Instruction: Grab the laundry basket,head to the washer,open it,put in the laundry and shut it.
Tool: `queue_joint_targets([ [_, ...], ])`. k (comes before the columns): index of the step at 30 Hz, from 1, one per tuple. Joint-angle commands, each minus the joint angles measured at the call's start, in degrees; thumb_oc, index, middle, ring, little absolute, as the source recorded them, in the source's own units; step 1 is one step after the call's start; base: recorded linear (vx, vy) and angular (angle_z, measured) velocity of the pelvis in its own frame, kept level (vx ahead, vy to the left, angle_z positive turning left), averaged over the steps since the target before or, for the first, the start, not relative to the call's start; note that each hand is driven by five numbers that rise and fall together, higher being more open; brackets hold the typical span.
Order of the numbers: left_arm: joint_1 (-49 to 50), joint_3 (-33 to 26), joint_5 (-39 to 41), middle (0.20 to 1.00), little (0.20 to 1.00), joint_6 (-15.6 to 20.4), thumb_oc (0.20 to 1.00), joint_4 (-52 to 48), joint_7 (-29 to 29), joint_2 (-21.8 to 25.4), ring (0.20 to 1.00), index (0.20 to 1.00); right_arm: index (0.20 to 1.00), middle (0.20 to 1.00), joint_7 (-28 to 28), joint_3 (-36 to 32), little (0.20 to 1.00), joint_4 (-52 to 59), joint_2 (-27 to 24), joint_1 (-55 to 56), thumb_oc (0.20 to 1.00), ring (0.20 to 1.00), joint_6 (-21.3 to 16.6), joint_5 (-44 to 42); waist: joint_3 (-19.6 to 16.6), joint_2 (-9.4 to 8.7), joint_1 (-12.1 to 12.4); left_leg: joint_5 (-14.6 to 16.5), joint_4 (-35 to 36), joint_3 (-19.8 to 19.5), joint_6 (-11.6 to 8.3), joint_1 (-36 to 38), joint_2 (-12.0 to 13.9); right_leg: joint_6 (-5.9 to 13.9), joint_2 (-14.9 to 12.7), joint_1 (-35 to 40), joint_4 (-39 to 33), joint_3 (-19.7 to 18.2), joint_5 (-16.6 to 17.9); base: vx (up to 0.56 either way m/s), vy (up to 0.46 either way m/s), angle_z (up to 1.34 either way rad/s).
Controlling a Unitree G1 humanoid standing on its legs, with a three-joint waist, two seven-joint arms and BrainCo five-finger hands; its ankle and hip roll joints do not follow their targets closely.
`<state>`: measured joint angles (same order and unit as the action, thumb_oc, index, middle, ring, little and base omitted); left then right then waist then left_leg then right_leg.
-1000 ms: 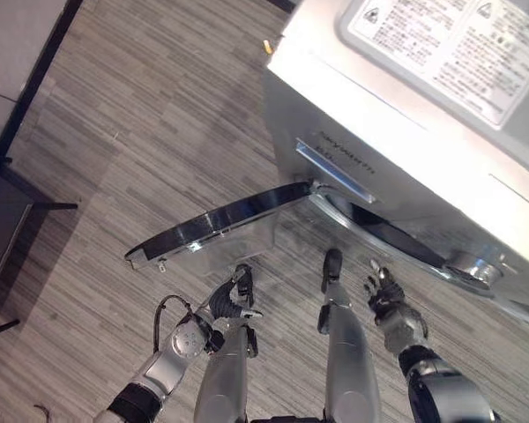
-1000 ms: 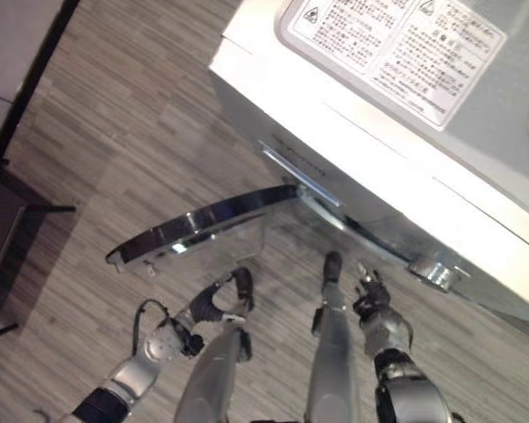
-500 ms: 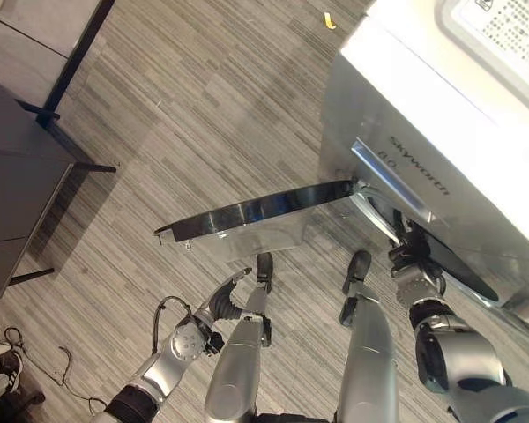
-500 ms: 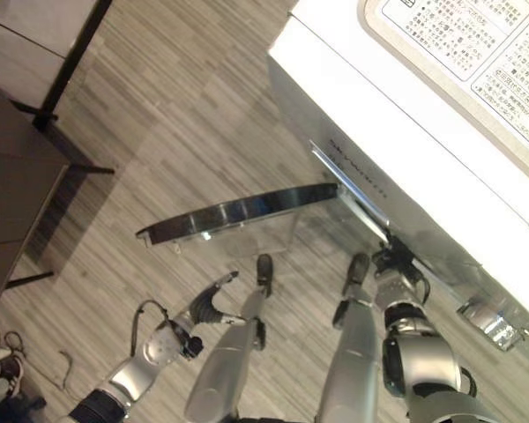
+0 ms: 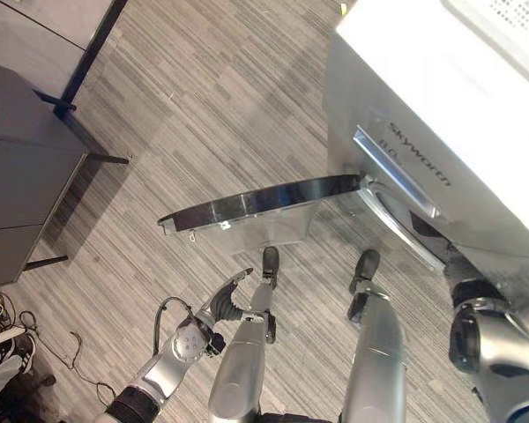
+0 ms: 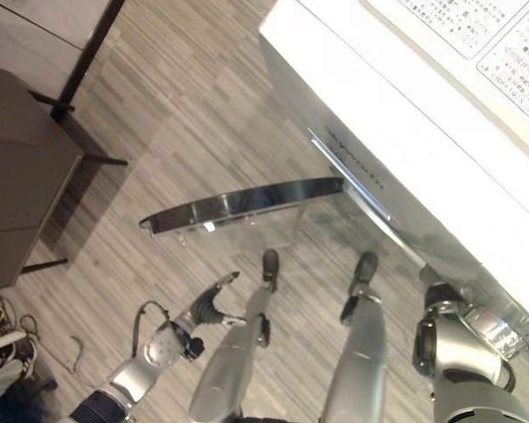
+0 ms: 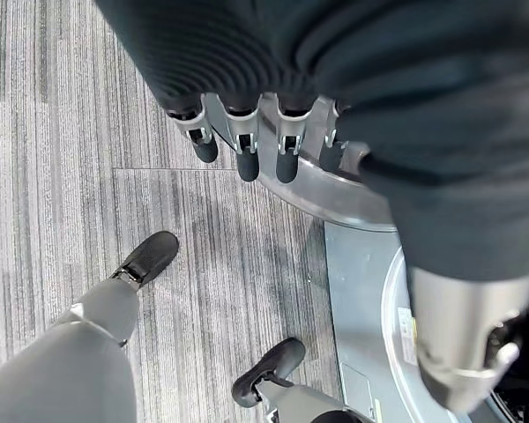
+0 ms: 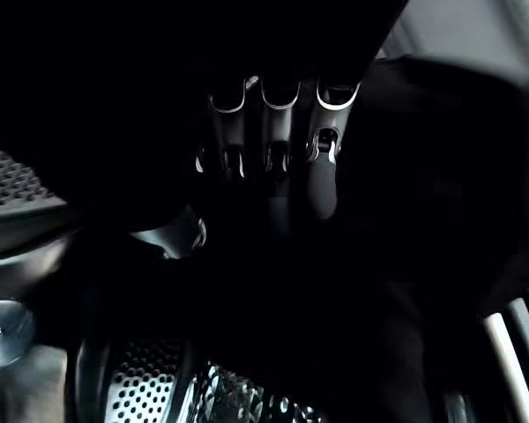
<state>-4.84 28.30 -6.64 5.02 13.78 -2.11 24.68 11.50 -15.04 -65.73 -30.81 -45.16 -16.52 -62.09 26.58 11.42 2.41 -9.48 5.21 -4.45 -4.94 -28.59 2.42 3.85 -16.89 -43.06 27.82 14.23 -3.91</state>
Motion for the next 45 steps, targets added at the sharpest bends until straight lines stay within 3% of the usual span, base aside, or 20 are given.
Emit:
queue_joint_targets([
  [1,0.47,3.56,1.05,1.000,1.000,1.78,1.000,-1.98,-0.77,3.27,1.000,1.000,0.200,0.200,2.49,0.64,0.200,3.00,-11.53,-6.24,0.200,0.200,-3.72,1.38,-3.89,0.06,1.73,8.48,-0.21,0.01,-5.01,6.73,6.72,6.28,-2.67,2.33,-6.11,-3.36,1.04,0.00,0.000,0.00],
  [7,0.25,4.23,2.60,1.000,1.000,2.22,1.000,-3.12,-0.21,3.78,1.000,1.000,0.200,0.200,4.46,4.42,0.200,7.58,-15.03,-10.18,0.200,0.200,-5.19,4.71,-3.92,-0.13,2.28,8.51,-0.21,-0.04,-4.75,7.10,6.40,6.38,-2.72,3.32,-6.74,-3.37,1.36,0.00,0.018,-0.03],
  [8,0.07,4.26,2.95,1.000,1.000,2.33,1.000,-3.12,-0.08,3.72,1.000,1.000,0.278,0.278,4.10,6.26,0.278,6.52,-14.33,-9.76,0.278,0.278,-3.78,6.85,-3.86,-0.25,2.32,8.42,-0.21,0.07,-4.71,7.18,6.47,6.31,-2.68,3.47,-6.82,-3.34,1.50,0.00,0.023,-0.03],
  [9,0.04,4.27,3.05,1.000,1.000,2.37,1.000,-2.93,-0.10,3.55,1.000,1.000,0.589,0.589,3.70,6.77,0.589,5.66,-13.78,-9.31,0.589,0.589,-2.72,7.69,-3.78,-0.33,2.21,8.41,-0.21,0.18,-4.70,7.26,6.53,6.22,-2.62,3.58,-6.90,-3.33,1.53,0.00,0.000,0.00],
  [10,-0.16,4.25,3.28,1.000,1.000,2.19,1.000,-2.68,0.09,3.26,1.000,1.000,1.000,1.000,2.85,7.34,1.000,4.00,-12.42,-8.32,1.000,1.000,-1.40,8.68,-3.73,-0.47,2.17,8.42,-0.21,0.27,-4.66,7.35,6.60,6.13,-2.57,3.69,-6.92,-3.23,1.62,0.00,0.000,0.00],
  [13,-0.18,3.64,3.06,1.000,1.000,1.95,1.000,-1.64,0.05,2.29,1.000,1.000,1.000,1.000,0.54,7.50,1.000,4.01,-6.12,-2.83,1.000,1.000,0.22,9.44,-3.65,-1.10,1.60,8.54,-0.30,0.70,-4.43,7.83,6.75,5.98,-2.42,4.32,-7.27,-3.12,1.98,0.00,0.013,0.02],
  [14,-0.31,3.15,3.01,1.000,1.000,1.75,1.000,-0.99,0.16,1.02,1.000,1.000,1.000,1.000,-0.10,6.82,1.000,5.84,-0.76,2.27,1.000,1.000,-0.09,9.84,-3.58,-1.56,0.99,8.90,-0.65,1.01,-4.09,8.21,6.63,5.91,-2.25,5.13,-7.76,-3.43,2.27,-0.01,0.035,0.01],
  [15,-0.15,3.19,2.98,1.000,1.000,1.79,1.000,-0.94,0.16,1.14,1.000,1.000,1.000,1.000,0.03,6.69,1.000,6.20,-0.48,2.69,1.000,1.000,-0.11,9.95,-3.67,-1.70,1.01,8.92,-0.65,1.02,-4.07,8.33,6.62,5.93,-2.26,5.28,-7.85,-3.42,2.29,0.00,0.047,-0.01],
  [20,1.49,1.61,2.74,1.000,1.000,1.44,1.000,-0.34,0.73,0.72,1.000,1.000,1.000,1.000,-2.63,6.34,1.000,9.20,10.08,13.43,1.000,1.000,-0.03,8.97,-4.31,-4.07,-0.50,12.35,-4.97,1.83,-2.85,8.66,5.82,6.06,-2.00,9.21,-12.47,-3.64,4.71,0.02,0.067,-0.04],
  [23,2.45,0.44,2.97,1.000,1.000,1.50,1.000,-0.36,1.07,0.89,1.000,1.000,1.000,1.000,-4.04,7.76,1.000,9.21,13.09,17.32,1.000,1.000,1.03,9.92,-4.74,-5.96,-1.48,14.88,-8.32,2.96,-2.06,8.78,4.87,6.41,-1.81,12.02,-16.45,-4.13,6.87,0.02,0.106,-0.15],
  [24,3.08,-0.18,2.90,1.000,1.000,1.48,1.000,-0.20,1.28,0.88,1.000,1.000,1.000,1.000,-5.49,8.26,1.000,9.48,14.85,20.03,1.000,1.000,1.69,9.56,-4.88,-7.28,-2.22,16.03,-10.22,3.69,-1.33,9.00,3.85,6.61,-1.99,14.06,-19.76,-4.26,9.10,0.03,0.150,-0.30],
  [27,3.70,-0.81,2.68,1.000,1.000,1.72,1.000,0.00,1.93,1.08,1.000,1.000,1.000,1.000,-6.70,9.97,1.000,9.60,15.52,23.06,1.000,1.000,2.80,11.07,-5.11,-8.26,-2.93,17.05,-12.27,3.89,-0.62,9.19,2.77,6.76,-2.41,15.95,-22.01,-4.83,10.54,0.01,0.094,-0.33],
  [33,5.64,-3.03,-0.54,1.000,1.000,2.01,1.000,1.53,3.58,1.07,1.000,1.000,1.000,1.000,-11.28,18.85,1.000,10.26,16.28,35.49,1.000,1.000,8.54,26.94,-7.30,-11.75,-4.92,22.77,-20.91,5.05,2.63,11.48,-2.68,7.84,-6.03,23.76,-27.32,-5.95,13.52,0.02,0.215,-0.08],
  [36,5.78,-3.40,-1.33,1.000,1.000,1.93,1.000,3.18,4.09,0.69,1.000,1.000,1.000,1.000,-12.66,20.55,1.000,7.83,16.20,38.68,1.000,1.000,10.42,33.35,-8.20,-11.42,-4.89,23.49,-20.16,5.26,3.74,14.79,-3.25,8.29,-6.71,25.95,-26.58,-4.65,13.11,0.02,0.135,-0.04],
  [40,5.23,-4.16,-1.41,1.000,1.000,1.53,1.000,6.42,3.63,0.22,1.000,1.000,1.000,1.000,-12.78,20.92,1.000,2.78,16.77,39.53,1.000,1.000,11.93,37.50,-9.48,-10.63,-5.07,21.74,-16.75,5.99,4.40,19.08,-2.93,8.50,-6.82,26.59,-25.01,-2.74,13.46,-0.01,0.156,-0.09],
  [45,3.91,-5.03,2.56,1.000,1.000,0.73,1.000,12.26,1.54,-2.13,1.000,1.000,1.000,1.000,-9.82,22.66,1.000,-3.80,18.04,37.85,1.000,1.000,13.04,42.56,-11.60,-8.60,-3.07,16.90,-11.26,8.41,6.16,23.11,-1.03,6.71,-1.41,30.33,-14.63,0.38,6.31,-0.12,0.145,-0.37],
])
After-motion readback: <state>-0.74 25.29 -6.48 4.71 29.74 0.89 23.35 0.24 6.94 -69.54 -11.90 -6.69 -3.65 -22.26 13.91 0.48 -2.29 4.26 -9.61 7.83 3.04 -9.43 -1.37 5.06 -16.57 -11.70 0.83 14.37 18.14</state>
